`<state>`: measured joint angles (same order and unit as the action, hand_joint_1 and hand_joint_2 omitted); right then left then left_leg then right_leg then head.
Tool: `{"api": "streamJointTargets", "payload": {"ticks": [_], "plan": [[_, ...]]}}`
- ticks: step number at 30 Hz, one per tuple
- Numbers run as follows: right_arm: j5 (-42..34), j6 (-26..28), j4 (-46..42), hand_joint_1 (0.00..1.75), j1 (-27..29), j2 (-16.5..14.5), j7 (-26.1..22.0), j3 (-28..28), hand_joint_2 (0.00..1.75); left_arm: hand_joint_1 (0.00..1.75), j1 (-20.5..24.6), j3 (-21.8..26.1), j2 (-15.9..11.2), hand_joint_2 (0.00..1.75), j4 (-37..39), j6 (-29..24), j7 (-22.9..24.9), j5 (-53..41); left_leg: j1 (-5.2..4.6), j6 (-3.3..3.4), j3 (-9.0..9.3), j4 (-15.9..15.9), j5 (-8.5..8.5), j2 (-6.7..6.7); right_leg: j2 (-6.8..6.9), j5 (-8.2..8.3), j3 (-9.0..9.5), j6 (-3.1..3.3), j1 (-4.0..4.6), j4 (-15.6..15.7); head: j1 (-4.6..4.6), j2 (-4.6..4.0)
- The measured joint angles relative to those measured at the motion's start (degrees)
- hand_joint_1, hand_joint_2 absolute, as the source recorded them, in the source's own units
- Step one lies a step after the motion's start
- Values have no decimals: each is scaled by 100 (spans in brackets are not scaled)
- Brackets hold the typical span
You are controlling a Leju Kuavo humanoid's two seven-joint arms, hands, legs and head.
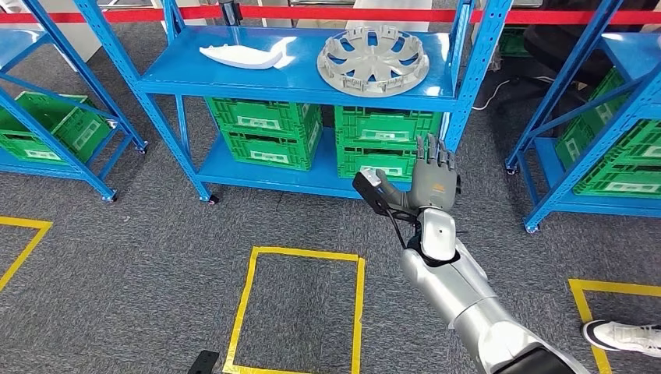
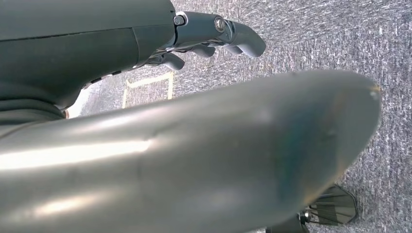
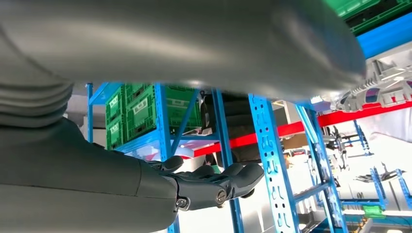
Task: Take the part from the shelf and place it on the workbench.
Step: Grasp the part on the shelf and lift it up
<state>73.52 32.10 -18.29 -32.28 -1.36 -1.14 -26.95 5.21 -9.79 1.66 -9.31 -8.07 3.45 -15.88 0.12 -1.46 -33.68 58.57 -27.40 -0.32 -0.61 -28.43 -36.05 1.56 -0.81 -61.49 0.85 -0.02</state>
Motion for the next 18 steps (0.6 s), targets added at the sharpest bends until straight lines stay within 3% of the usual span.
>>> {"api": "streamJointTargets", "payload": {"ticks": [3,18], "plan": [[7,-13,1,0,-3,0,9,0,0,0,0,0,-1,0,2,-2,3,-5,-3,-56,1,-1,-1,-1,7,7,8,-11,-7,11,-2,1],[27,-48,0,0,-11,0,-3,0,0,0,-1,3,-2,0,1,16,33,13,-5,-46,-4,7,1,-1,8,45,45,-69,-11,77,-2,-1]]}}
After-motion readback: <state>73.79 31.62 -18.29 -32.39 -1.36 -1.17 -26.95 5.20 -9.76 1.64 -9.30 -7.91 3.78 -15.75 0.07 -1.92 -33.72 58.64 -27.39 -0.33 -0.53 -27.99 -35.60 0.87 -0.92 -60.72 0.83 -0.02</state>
